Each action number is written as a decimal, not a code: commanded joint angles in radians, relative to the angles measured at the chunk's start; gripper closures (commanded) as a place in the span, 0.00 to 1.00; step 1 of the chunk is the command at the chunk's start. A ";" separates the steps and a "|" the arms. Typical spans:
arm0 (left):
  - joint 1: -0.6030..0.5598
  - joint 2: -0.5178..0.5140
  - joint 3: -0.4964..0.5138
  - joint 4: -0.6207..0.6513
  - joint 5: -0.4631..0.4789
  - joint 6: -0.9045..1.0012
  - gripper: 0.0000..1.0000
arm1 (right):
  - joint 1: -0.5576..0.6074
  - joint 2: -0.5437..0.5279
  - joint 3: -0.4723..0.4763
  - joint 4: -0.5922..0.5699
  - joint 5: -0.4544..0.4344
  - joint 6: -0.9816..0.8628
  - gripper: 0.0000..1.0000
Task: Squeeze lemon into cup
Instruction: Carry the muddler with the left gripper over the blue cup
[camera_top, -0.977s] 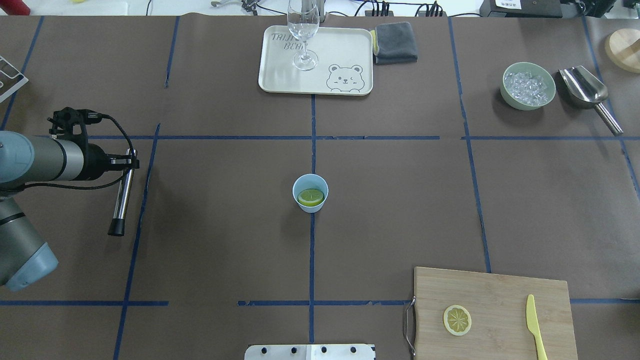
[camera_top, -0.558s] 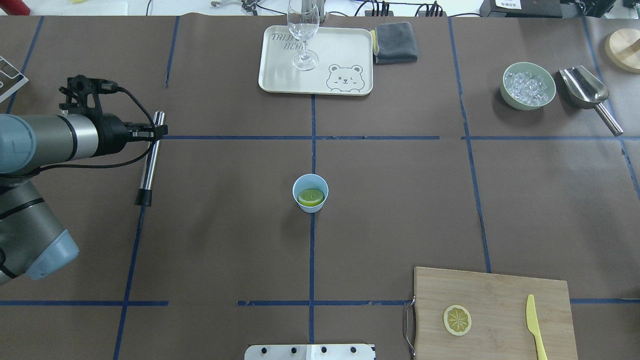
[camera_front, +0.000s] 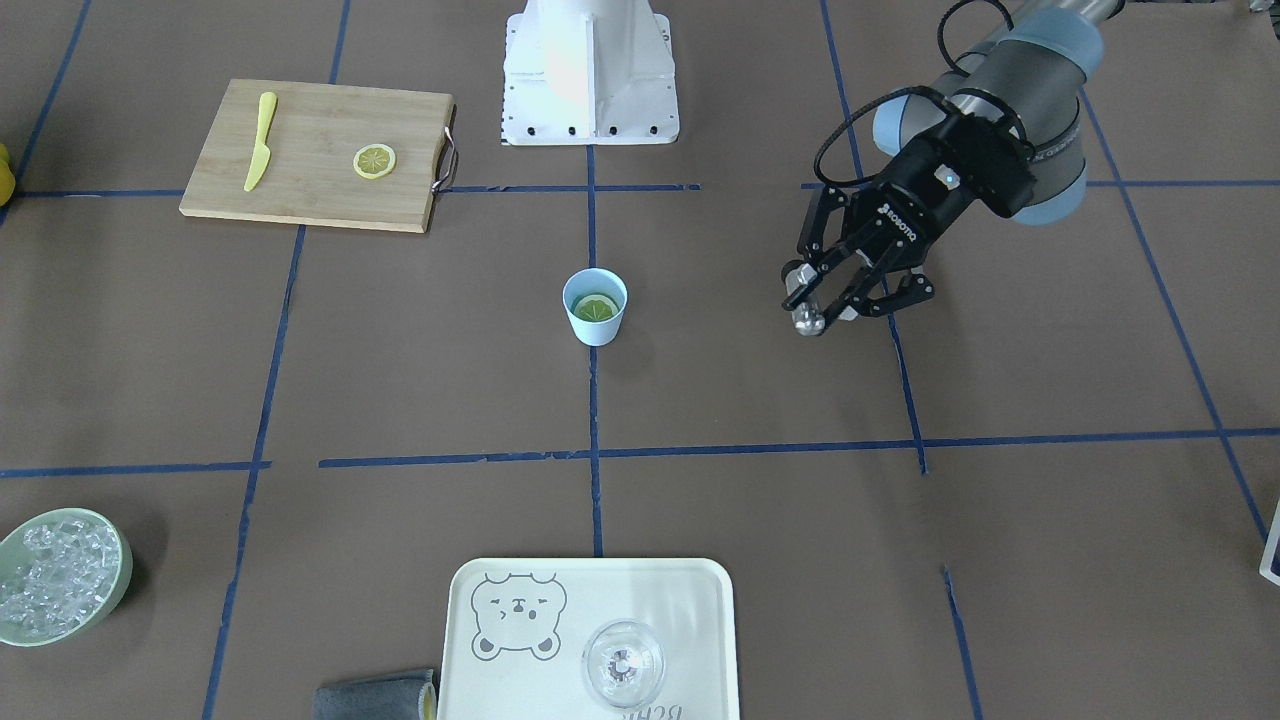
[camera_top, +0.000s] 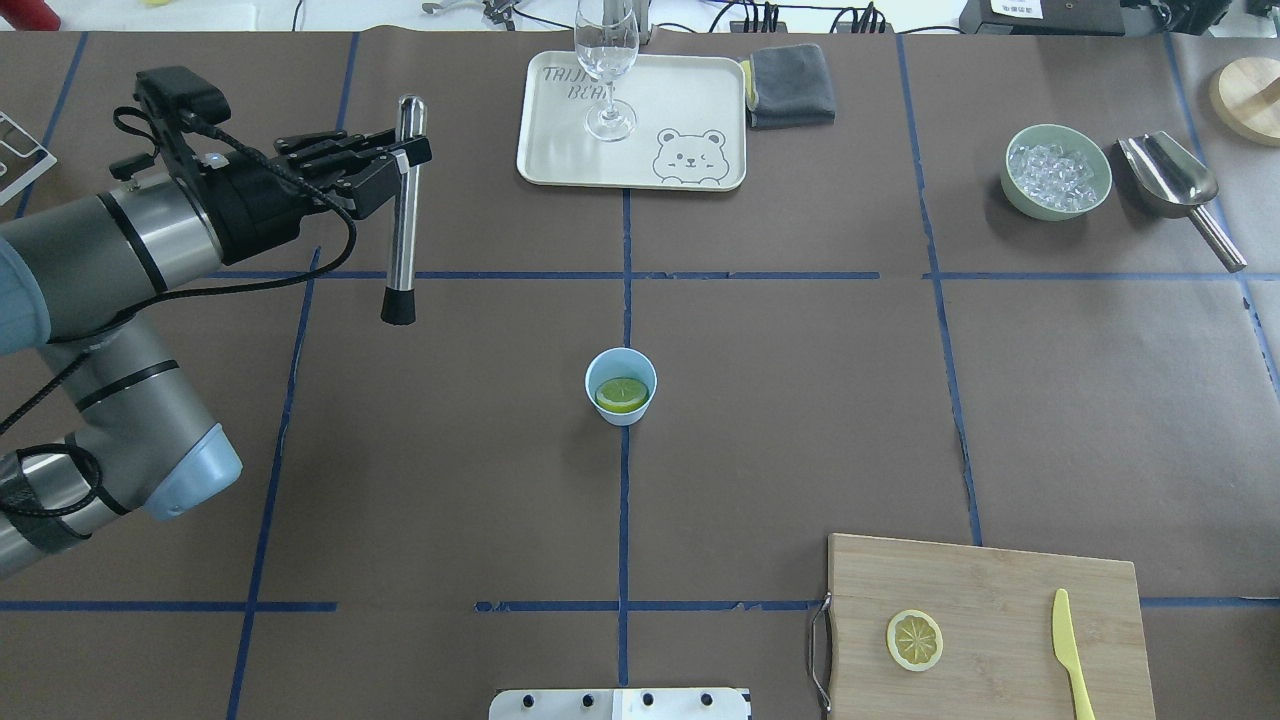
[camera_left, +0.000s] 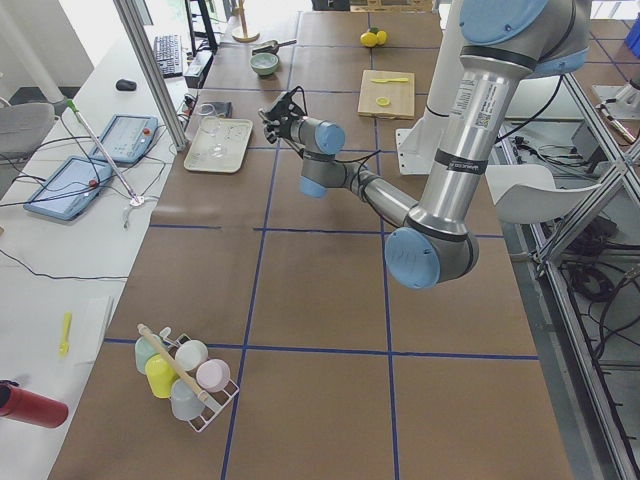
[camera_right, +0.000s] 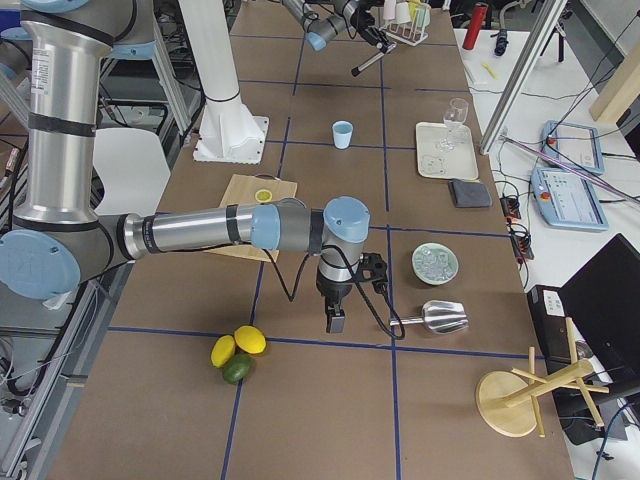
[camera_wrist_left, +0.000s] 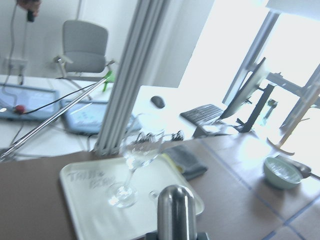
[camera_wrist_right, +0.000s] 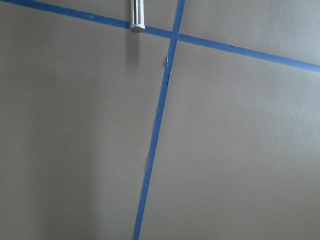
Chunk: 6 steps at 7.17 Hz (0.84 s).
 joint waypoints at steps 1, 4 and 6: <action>0.093 -0.119 0.089 -0.234 0.137 0.130 1.00 | 0.000 -0.002 0.003 0.000 0.000 -0.002 0.00; 0.147 -0.253 0.199 -0.293 0.206 0.402 1.00 | 0.000 -0.002 0.004 0.000 0.000 -0.002 0.00; 0.177 -0.305 0.288 -0.295 0.210 0.465 1.00 | 0.000 -0.001 0.003 0.000 0.000 -0.002 0.00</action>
